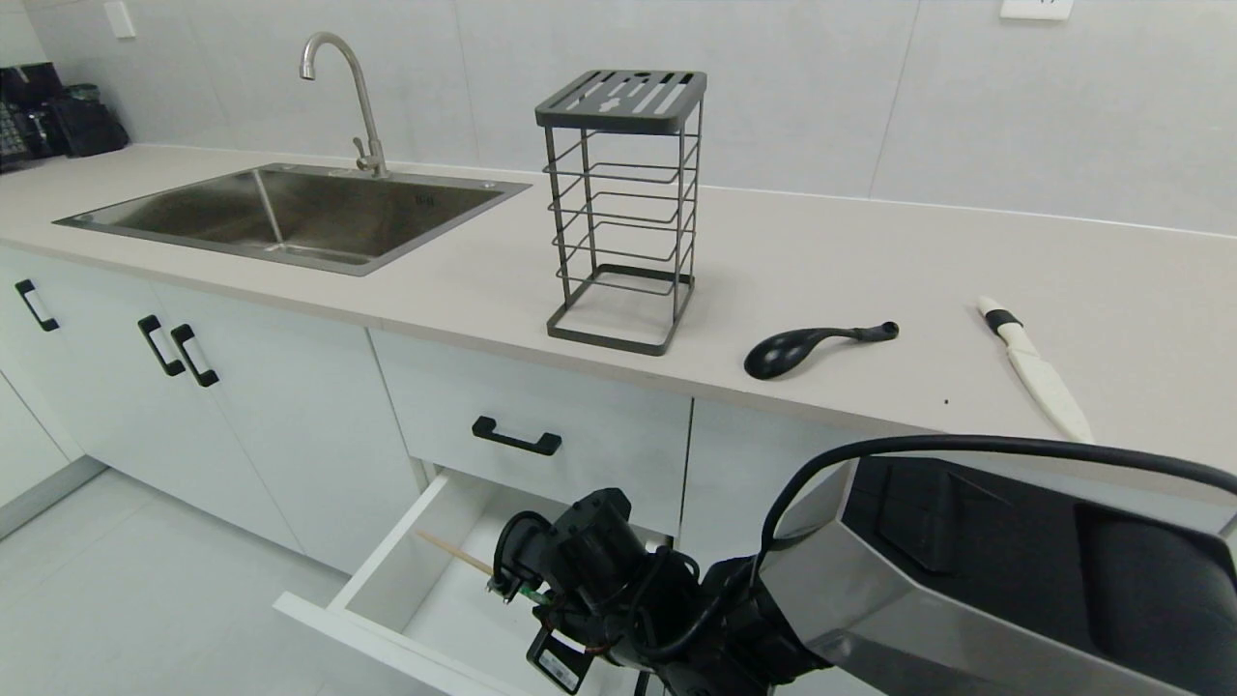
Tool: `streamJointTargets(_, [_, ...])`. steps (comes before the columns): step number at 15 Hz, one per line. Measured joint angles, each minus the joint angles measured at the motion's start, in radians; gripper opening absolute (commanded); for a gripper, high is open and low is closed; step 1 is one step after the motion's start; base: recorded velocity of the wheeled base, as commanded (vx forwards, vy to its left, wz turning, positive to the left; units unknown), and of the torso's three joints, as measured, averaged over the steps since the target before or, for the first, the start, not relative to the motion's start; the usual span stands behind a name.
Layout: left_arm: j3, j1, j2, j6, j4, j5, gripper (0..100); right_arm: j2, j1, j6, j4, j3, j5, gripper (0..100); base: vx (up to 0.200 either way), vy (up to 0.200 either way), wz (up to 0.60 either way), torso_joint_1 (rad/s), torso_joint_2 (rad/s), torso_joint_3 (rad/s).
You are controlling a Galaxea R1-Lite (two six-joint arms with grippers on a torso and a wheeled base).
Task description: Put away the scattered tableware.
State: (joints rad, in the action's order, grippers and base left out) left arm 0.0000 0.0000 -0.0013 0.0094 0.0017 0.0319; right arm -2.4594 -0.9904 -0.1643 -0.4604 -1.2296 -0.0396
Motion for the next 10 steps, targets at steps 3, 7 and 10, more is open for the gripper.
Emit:
streamJointTargets(3, [0.0, 0.0, 0.0, 0.0, 0.0, 0.0, 100, -0.029, 0.011, 0.005, 0.0, -0.053, -0.001, 0, 0.0, 0.0, 0.0, -0.076, 0.32, 0.24])
streamJointTargets(7, [0.0, 0.0, 0.0, 0.0, 0.0, 0.0, 100, -0.044, 0.021, 0.005, -0.001, -0.119, -0.028, 0, 0.0, 0.0, 0.0, -0.008, 0.04, 0.03])
streamJointTargets(10, [0.0, 0.0, 0.0, 0.0, 0.0, 0.0, 100, -0.064, 0.029, 0.007, 0.001, -0.13, -0.055, 0, 0.0, 0.0, 0.0, 0.0, 0.0, 0.0])
